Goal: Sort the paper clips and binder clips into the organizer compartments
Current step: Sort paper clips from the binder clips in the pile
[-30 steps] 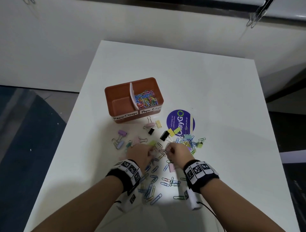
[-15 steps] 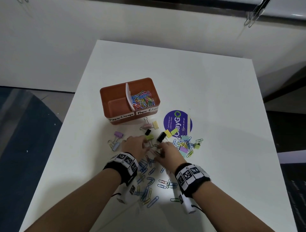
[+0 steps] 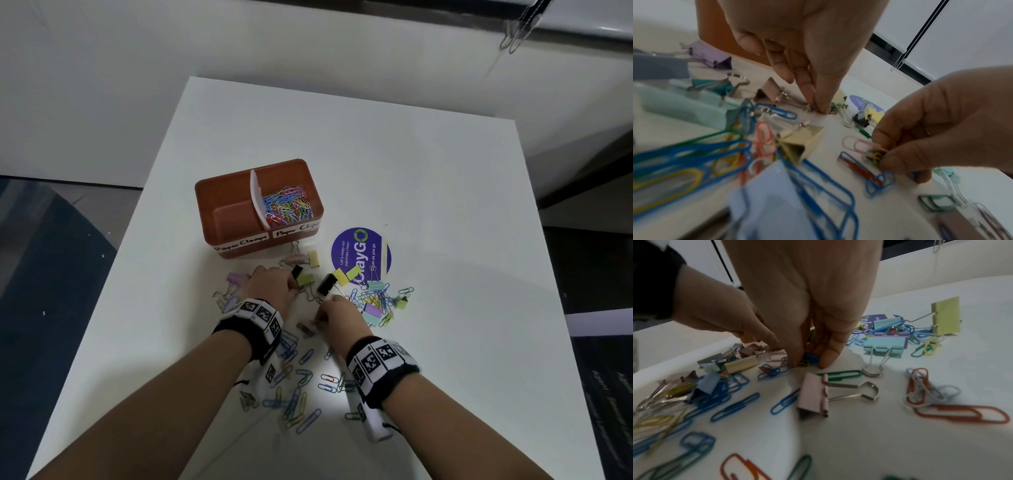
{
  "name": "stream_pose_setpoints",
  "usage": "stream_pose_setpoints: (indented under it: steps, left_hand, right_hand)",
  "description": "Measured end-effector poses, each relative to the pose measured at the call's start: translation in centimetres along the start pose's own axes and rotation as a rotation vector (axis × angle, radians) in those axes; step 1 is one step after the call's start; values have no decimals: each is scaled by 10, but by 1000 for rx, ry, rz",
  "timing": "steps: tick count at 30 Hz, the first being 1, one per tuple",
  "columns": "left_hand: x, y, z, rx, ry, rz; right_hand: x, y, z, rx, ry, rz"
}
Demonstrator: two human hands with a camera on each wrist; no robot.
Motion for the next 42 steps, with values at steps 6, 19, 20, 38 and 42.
stream_pose_setpoints:
  steps: [6, 19, 20, 38, 42]
  left_hand:
    - [-8, -2, 4, 73, -51, 170]
    - [-6, 0, -38, 66, -277, -56]
    - [-7, -3, -39, 78, -288, -23]
    - [-21, -15, -33, 190, -349, 316]
    - [-19, -12, -35, 164, -372, 318]
  right_hand:
    - [-1, 0, 0, 12, 33, -64]
    - [-22, 16, -15, -88, 65, 109]
    - [-25, 19, -13, -110, 60, 146]
    - [-1, 18, 23, -69, -59, -28]
    - [-1, 19, 18, -65, -21, -67]
Point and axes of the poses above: each hand's wrist, its own z-axis towards the middle knuckle, its own y-axis out of the back of the hand, x = y × z, the point moved 5 cm from there along z, towards the middle knuckle, and after that the axes turned 1 degree about -z, right-handed, at the moved point
